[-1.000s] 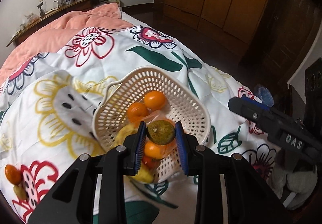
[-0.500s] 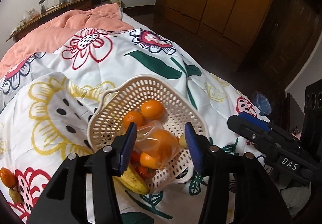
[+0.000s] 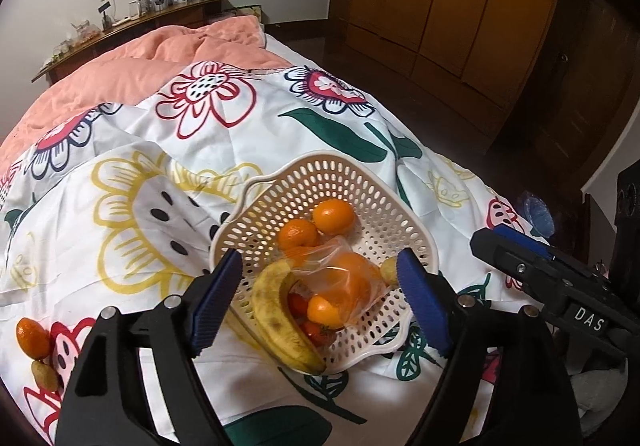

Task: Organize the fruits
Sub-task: 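Withdraw both grippers from the basket back toward the remaining fruit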

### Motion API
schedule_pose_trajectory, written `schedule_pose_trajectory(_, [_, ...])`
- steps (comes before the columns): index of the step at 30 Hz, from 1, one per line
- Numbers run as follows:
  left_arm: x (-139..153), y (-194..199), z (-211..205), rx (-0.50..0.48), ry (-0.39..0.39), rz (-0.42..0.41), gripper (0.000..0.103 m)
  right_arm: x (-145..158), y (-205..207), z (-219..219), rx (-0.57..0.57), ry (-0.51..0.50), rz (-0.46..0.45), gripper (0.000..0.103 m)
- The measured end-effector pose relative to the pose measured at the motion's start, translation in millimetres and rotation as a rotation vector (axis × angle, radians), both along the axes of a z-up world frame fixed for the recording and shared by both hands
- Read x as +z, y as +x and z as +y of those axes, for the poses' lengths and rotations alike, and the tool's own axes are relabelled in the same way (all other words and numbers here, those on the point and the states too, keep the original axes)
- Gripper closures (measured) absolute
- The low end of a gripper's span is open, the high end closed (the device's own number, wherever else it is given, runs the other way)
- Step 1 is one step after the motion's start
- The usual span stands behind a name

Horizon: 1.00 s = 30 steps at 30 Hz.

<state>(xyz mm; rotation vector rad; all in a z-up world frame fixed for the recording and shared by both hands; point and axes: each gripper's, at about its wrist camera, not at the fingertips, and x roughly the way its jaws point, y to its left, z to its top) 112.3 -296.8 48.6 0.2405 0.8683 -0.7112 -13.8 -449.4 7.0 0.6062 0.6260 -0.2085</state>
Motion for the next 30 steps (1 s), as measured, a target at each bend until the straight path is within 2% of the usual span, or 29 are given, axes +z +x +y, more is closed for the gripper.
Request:
schedule_pose_trajectory(16, [10,1,40,0.097,0.018,-0.049,0.021,8,11,30,0.070,-0.015,0.005,0.041])
schedule_pose_trajectory(30, [10,5,80,0.205,0.084,-0.119,0.021,15,21,60,0.135,-0.029,0.018,0.041])
